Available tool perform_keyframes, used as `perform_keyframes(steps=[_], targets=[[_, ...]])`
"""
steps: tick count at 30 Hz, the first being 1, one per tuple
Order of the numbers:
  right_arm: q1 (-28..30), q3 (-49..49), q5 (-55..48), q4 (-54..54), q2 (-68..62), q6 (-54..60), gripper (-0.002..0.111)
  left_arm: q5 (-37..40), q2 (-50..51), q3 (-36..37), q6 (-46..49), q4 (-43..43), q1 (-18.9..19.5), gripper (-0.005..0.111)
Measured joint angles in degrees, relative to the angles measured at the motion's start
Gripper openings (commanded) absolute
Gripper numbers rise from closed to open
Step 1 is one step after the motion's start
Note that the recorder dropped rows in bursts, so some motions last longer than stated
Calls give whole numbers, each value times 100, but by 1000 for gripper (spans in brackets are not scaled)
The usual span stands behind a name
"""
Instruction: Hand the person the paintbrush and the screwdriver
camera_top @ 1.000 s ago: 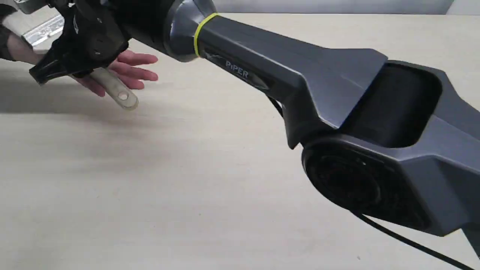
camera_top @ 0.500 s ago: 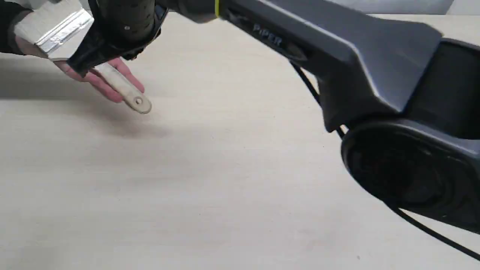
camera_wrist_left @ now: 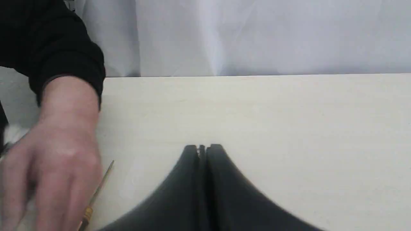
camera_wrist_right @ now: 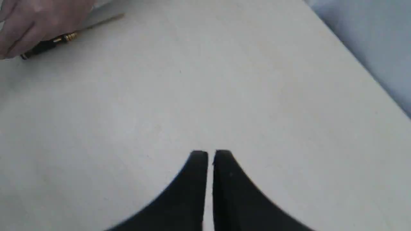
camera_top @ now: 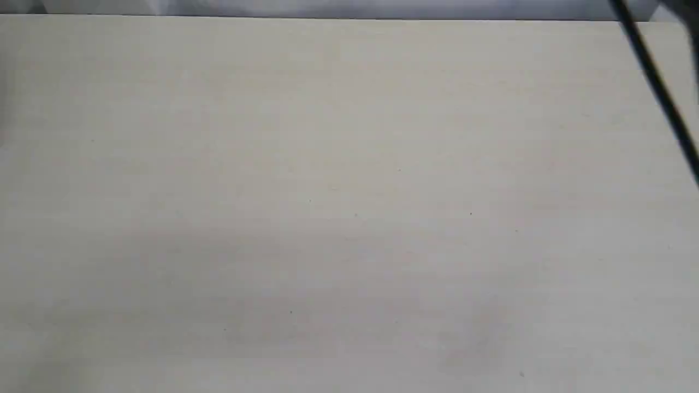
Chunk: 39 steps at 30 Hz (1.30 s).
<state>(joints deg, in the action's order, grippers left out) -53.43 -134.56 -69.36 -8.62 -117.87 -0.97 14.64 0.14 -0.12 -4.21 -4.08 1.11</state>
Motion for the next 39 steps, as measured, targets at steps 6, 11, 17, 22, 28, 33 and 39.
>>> perform_keyframes(steps=[6, 11, 17, 22, 28, 33, 39], targets=[[-340, 12, 0, -487, 684, 0, 5, 0, 0, 0, 0, 0, 0, 0], [-744, 12, -11, -546, 1239, 0, 5, 0, 0, 0, 0, 0, 0, 0], [-1532, 12, -11, -814, 1805, -27, 5, 0, 0, 0, 0, 0, 0, 0], [-2099, 12, -11, -2458, 2107, -790, 5, 0, 0, 0, 0, 0, 0, 0], [-1689, 12, -11, -3543, 2388, -1668, 5, 0, 0, 0, 0, 0, 0, 0], [-808, 584, -11, -3577, 2741, -1809, 5, 0, 0, 0, 0, 0, 0, 0], [481, 2538, -11, -3577, 3460, -1984, 5, 0, 0, 0, 0, 0, 0, 0]])
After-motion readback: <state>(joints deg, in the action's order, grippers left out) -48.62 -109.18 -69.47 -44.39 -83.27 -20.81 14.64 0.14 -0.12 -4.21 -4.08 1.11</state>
